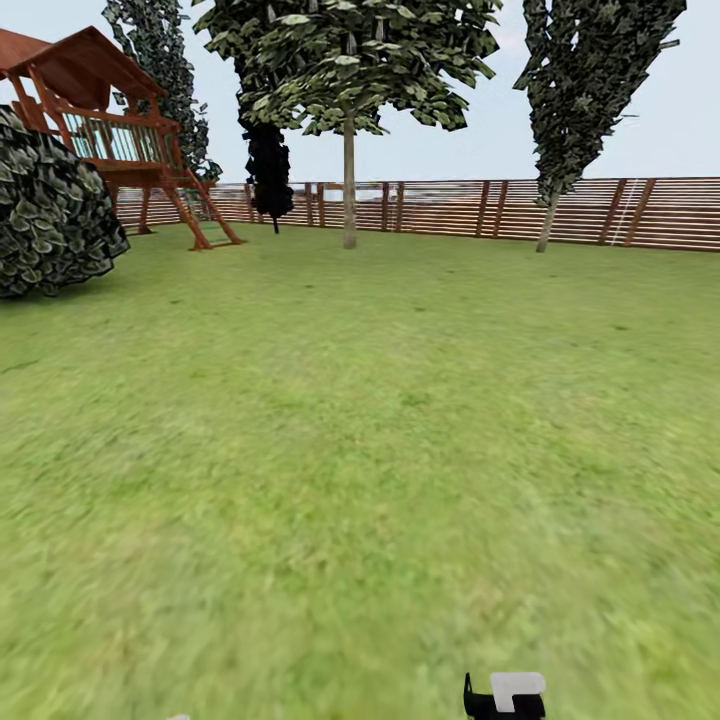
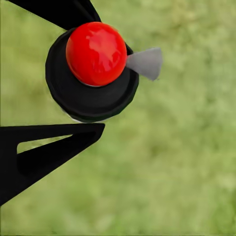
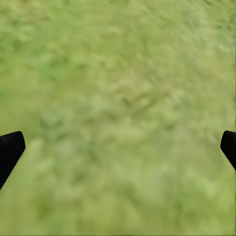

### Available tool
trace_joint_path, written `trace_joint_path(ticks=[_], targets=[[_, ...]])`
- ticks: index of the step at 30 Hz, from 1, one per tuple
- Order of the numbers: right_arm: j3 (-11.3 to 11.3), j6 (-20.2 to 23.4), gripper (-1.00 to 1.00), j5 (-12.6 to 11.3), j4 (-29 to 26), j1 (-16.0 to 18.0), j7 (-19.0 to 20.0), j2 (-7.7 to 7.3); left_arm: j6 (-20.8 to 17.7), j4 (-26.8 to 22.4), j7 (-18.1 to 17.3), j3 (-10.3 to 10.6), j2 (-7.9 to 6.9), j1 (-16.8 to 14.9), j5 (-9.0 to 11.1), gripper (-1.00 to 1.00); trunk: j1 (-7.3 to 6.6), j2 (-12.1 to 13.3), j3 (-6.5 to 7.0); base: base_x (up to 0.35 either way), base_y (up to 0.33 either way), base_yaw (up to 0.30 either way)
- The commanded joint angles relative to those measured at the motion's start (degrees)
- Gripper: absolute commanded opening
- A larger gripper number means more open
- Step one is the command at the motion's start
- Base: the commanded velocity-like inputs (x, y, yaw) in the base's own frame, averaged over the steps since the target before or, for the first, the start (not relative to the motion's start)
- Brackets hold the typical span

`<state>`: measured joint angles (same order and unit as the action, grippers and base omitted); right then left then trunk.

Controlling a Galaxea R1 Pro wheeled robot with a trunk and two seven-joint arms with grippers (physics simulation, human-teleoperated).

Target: In the garden, pick up the pesticide atomizer on the floor and spray pesticide onto both trees until each tree trunk is fully covered.

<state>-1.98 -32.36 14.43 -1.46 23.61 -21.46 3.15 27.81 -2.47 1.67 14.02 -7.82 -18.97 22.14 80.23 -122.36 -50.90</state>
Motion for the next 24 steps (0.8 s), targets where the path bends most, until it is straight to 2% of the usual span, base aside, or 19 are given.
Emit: trace_joint_path(ticks=[1, 24], targets=[[-0.21, -0.04, 1.00, 0.60, 0.05, 0.03, -0.42, 0.02, 0.14, 0.00, 0.17, 0.48, 0.00, -0.02, 0.32, -1.00, 0.03, -0.02, -0.05, 0.338, 0.000, 0.000], [-0.21, 0.00, 1.00, 0.62, 0.14, 0.03, -0.39, 0.02, 0.23, 0.00, 0.17, 0.48, 0.05, -0.04, 0.29, -1.00, 0.03, -0.02, -0.05, 0.338, 0.000, 0.000]])
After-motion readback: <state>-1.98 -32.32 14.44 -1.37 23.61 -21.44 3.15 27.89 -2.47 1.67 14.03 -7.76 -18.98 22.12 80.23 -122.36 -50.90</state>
